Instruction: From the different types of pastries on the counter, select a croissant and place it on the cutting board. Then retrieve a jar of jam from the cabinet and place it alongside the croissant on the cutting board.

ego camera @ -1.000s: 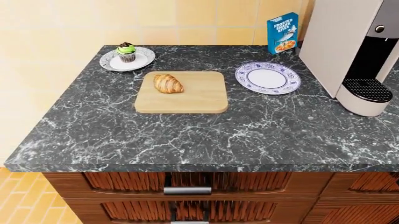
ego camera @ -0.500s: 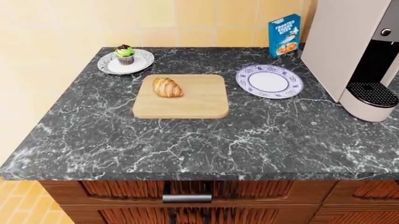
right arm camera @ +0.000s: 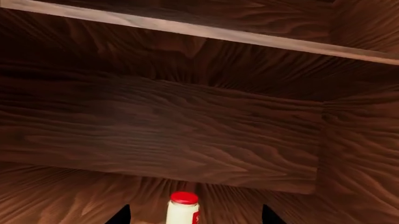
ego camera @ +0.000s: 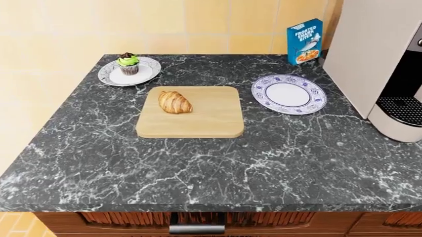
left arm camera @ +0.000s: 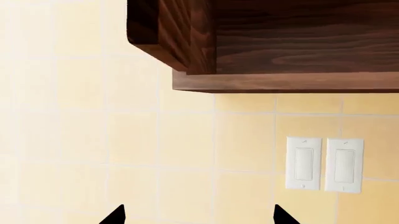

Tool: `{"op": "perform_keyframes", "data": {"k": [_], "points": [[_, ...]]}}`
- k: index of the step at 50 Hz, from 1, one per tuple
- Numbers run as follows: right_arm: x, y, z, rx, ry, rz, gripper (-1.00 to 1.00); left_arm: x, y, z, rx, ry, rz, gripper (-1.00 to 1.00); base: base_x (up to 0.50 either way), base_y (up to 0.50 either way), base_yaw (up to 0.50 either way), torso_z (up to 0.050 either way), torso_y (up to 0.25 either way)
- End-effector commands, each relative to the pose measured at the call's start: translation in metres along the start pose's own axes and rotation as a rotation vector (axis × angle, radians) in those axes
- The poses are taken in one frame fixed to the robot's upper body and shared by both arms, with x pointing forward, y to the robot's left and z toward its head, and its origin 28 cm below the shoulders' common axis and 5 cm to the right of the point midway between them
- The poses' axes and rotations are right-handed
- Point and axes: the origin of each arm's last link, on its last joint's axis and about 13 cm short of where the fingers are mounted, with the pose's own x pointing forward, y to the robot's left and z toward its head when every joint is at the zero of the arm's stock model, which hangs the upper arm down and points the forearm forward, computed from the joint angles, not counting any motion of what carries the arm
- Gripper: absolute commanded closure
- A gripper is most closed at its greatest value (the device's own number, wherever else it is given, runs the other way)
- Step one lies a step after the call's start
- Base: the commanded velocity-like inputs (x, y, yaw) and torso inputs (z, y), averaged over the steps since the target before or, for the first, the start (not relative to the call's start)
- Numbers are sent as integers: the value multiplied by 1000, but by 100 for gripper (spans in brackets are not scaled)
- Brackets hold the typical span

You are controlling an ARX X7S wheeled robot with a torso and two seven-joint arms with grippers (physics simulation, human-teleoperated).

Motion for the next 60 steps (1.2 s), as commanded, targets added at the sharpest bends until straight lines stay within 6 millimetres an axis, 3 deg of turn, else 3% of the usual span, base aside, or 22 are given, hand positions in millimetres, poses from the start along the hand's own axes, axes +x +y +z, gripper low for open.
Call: {"op": "perform_keyframes", "data": {"k": [1, 22, 36, 60], "points": [[0, 0, 0, -1, 3, 1, -100, 1, 0, 1, 6, -5, 0, -100, 195, 0, 0, 0, 0], [0, 0, 0, -2, 2, 2, -100, 1, 0, 1, 14, -8, 8, -100, 197, 0, 0, 0, 0], [0, 0, 0, -2, 2, 2, -100, 3, 1, 3, 18, -21, 34, -100, 197, 0, 0, 43, 70], [1, -4, -19, 16, 168, -20, -100, 3, 0, -1, 7, -24, 28, -100, 33, 0, 0, 0, 0]]}}
